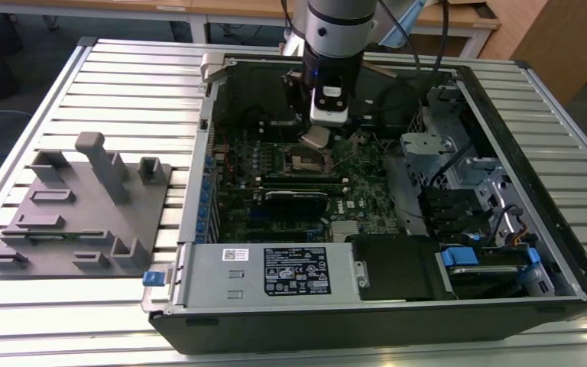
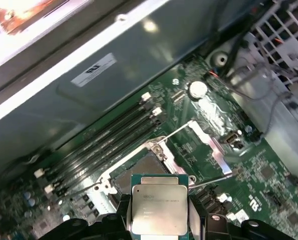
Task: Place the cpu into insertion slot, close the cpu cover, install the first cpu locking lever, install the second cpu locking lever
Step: 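Place the cpu into insertion slot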
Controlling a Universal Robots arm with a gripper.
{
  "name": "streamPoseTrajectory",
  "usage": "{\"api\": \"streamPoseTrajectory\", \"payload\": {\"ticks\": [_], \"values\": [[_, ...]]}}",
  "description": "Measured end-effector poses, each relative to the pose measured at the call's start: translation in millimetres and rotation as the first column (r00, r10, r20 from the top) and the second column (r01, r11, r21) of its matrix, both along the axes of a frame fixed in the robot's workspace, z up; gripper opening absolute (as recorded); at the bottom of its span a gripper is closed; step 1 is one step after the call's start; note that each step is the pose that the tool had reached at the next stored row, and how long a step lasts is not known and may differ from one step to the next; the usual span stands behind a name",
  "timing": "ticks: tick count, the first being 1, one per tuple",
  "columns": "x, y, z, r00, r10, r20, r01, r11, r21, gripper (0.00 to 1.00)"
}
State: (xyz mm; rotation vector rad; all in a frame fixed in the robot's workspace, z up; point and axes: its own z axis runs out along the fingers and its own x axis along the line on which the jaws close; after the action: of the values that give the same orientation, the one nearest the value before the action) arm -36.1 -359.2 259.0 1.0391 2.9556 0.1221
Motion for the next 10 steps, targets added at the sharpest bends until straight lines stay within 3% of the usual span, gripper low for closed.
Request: {"api": "streamPoseTrajectory", "payload": {"ticks": [5, 10], "values": [[0.0, 0.0, -0.4, 0.9959, -0.091, 0.0, 0.091, 0.9959, 0.0001, 0.54], [0.0, 0.0, -0.8, 0.9839, -0.179, 0.0, 0.179, 0.9839, 0.0002, 0.54]]}}
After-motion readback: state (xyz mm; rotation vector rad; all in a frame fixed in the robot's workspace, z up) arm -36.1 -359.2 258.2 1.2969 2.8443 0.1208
